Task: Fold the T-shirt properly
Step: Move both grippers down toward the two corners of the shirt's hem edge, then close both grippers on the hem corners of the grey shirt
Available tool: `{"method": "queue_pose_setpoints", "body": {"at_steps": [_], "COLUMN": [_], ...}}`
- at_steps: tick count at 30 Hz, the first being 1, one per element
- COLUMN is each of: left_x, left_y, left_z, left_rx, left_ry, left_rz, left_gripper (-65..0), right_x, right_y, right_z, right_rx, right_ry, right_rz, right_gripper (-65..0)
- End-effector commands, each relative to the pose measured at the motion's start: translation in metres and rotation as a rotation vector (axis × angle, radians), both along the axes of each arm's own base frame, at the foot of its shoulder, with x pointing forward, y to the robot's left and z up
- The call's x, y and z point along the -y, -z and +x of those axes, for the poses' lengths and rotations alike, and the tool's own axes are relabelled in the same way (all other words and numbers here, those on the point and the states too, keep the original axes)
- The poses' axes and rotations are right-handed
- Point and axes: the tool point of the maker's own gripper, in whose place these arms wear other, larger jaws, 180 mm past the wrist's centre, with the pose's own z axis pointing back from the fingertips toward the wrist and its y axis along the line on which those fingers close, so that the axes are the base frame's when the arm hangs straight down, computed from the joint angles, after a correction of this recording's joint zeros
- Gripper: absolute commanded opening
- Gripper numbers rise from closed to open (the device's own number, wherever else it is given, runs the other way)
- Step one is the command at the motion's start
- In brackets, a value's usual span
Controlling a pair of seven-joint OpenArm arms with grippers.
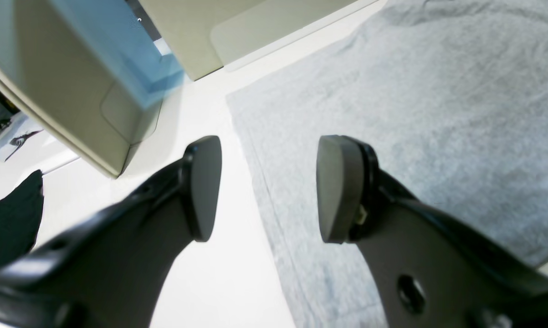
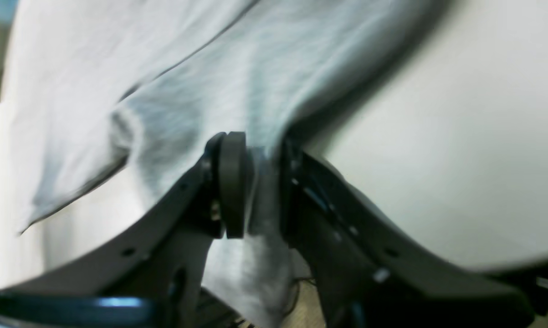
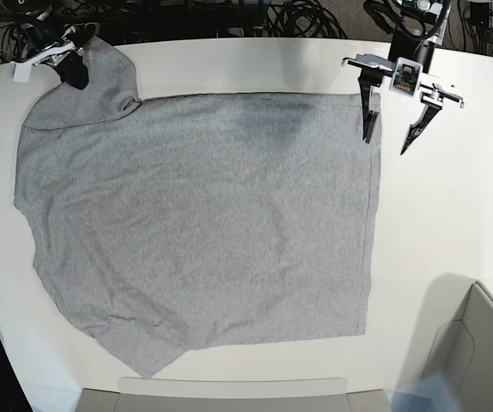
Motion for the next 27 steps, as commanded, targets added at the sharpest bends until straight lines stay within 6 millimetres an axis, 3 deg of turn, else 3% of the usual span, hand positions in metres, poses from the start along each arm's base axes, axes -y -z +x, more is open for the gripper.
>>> {"method": "queue_pose_setpoints", "body": {"at_steps": [1, 4, 8, 11, 15, 18, 21, 27], "left_x": [-0.001, 0.003, 0.023, 0.030, 0.022, 0.007, -0.010, -0.070], "left_y": [-0.005, 0.003, 0.015, 0.020, 0.029, 0.042, 0.050, 0.100], "left_z": [0.000, -0.001, -0.010, -0.014, -0.013, -0.012, 0.001, -0.004], "left_rx": [0.013, -0.031, -0.088, -0.141, -0.244, -0.339, -0.389, -0.591], "left_ry": [-0.005, -0.006, 0.024, -0.006, -0.129, -0.221, -0.302, -0.618], "left_rz": [0.000, -0.009, -0.068, -0.225, -0.519, -0.679, -0.825, -0.979], "left_gripper": [-31.5, -31.5, -31.5, -31.5, -31.5, -31.5, -31.5, -31.5], "right_x": [-0.014, -0.028, -0.022, -0.011, -0.007, -0.002, 0.002, 0.011], "right_y": [0.019, 0.016, 0.014, 0.009, -0.002, -0.010, -0.017, -0.020], "right_z": [-0.023, -0.019, -0.019, -0.017, -0.011, -0.011, -0.008, -0.013], "right_rx": [-0.138, -0.120, -0.122, -0.131, -0.112, -0.104, -0.094, -0.116], "right_ry": [-0.079, -0.099, -0.101, -0.128, -0.148, -0.168, -0.184, -0.205], "right_rz": [-0.017, -0.009, -0.029, -0.091, -0.136, -0.172, -0.204, -0.247], "right_gripper": [-52.2, -52.2, -52.2, -52.2, -52.2, -52.2, -52.2, -52.2]}}
